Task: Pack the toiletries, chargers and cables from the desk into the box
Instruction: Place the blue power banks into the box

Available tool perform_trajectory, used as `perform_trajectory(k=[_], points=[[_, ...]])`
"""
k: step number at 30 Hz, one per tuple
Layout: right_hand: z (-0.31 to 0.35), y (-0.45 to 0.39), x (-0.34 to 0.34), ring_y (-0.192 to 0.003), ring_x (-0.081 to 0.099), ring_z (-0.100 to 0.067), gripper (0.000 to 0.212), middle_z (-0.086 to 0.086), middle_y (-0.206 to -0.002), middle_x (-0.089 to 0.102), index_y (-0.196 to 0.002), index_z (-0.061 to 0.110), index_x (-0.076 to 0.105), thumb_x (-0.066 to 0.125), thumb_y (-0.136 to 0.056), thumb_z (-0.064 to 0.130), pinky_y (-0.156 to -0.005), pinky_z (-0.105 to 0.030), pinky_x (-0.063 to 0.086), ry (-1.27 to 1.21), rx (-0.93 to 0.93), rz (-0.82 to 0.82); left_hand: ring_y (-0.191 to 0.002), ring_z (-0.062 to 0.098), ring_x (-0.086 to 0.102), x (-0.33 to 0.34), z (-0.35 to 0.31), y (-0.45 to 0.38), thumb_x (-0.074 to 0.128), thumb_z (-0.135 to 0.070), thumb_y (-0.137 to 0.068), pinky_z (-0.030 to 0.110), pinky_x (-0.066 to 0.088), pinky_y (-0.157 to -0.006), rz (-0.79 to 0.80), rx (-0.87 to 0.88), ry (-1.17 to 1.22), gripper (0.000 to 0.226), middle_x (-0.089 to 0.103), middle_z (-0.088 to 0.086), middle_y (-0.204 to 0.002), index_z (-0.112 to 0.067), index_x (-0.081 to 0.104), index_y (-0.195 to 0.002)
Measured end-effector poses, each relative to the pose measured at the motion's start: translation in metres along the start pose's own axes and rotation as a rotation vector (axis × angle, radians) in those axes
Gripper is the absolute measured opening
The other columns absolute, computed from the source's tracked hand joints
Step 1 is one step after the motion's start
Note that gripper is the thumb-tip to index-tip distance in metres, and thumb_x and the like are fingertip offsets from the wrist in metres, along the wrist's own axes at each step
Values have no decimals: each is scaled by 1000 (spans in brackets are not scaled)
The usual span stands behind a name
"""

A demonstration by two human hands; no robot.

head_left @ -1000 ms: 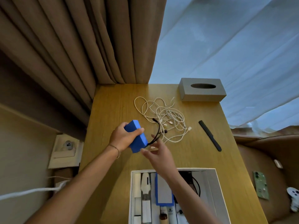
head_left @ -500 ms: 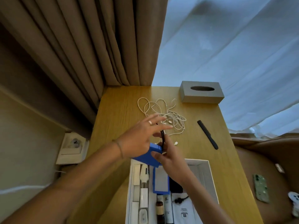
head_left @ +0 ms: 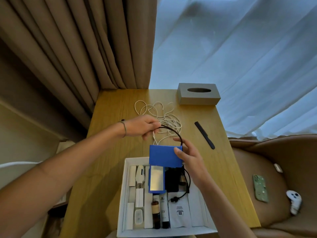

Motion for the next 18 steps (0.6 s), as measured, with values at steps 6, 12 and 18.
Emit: perform_trajectory(k=[6, 12, 18], points=[[-6, 20, -19, -87, 70, -13, 20, -7, -99, 76, -111, 26, 71, 66, -93, 32, -73, -24, 55, 163, 31, -49, -49, 7, 37, 6, -10, 20, 44, -24, -106, 16, 34, -47, -80, -4, 144, 35, 44, 1, -62, -15, 76, -97], [-28, 50, -33, -94, 73, -19, 11, -4, -100, 76, -106, 23, 70, 69, -95, 21, -82, -37, 60, 325, 195, 46, -58, 11, 46, 55, -7, 39, 43, -7, -104, 20, 42, -52, 10, -145, 499, 30, 51, 4, -72, -6, 70, -117], [-58, 64, -39, -92, 70, -28, 6, -14, -97, 71, -95, 23, 70, 70, -91, 29, -79, -47, 59, 714, 328, 52, -55, 10, 43, 113, 8, 49, 37, 3, -103, 19, 41, -47, -39, -349, 697, 37, 49, 4, -73, -5, 66, -125]])
Point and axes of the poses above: each hand's wrist, its own y-axis away from the middle knuckle, its own x-axis out of the palm, z = x × y, the point moved 2 cm from there along -y, towards the middle knuckle
